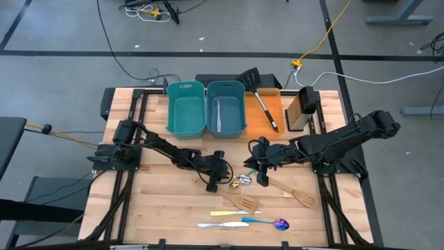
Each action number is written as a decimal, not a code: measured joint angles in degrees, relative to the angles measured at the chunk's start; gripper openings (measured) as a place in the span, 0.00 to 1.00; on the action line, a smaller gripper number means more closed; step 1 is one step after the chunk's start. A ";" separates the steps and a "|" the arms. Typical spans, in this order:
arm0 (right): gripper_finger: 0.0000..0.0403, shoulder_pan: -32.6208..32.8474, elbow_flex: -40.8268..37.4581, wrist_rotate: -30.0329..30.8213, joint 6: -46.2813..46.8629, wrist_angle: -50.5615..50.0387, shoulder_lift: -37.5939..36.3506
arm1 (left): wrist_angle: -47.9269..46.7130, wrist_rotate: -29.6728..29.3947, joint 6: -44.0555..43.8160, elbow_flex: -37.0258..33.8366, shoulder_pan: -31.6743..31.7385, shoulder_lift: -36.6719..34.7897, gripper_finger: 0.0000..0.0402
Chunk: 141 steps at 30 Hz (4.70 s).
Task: Pick & Place Kitchen Items
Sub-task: Put the yellow spoon into the green bin
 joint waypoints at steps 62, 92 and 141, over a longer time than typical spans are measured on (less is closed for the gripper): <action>0.17 -0.02 -0.02 2.99 -1.93 0.99 0.02 | -47.37 -29.22 -16.23 1.75 -6.34 -43.81 0.16; 0.17 -0.02 -0.02 4.92 -6.56 6.79 0.02 | -61.91 -48.02 -36.97 1.11 10.96 -50.16 0.16; 0.17 0.00 -0.02 7.45 -8.72 9.55 0.02 | -17.69 -31.56 -39.90 -27.78 30.97 -49.93 0.27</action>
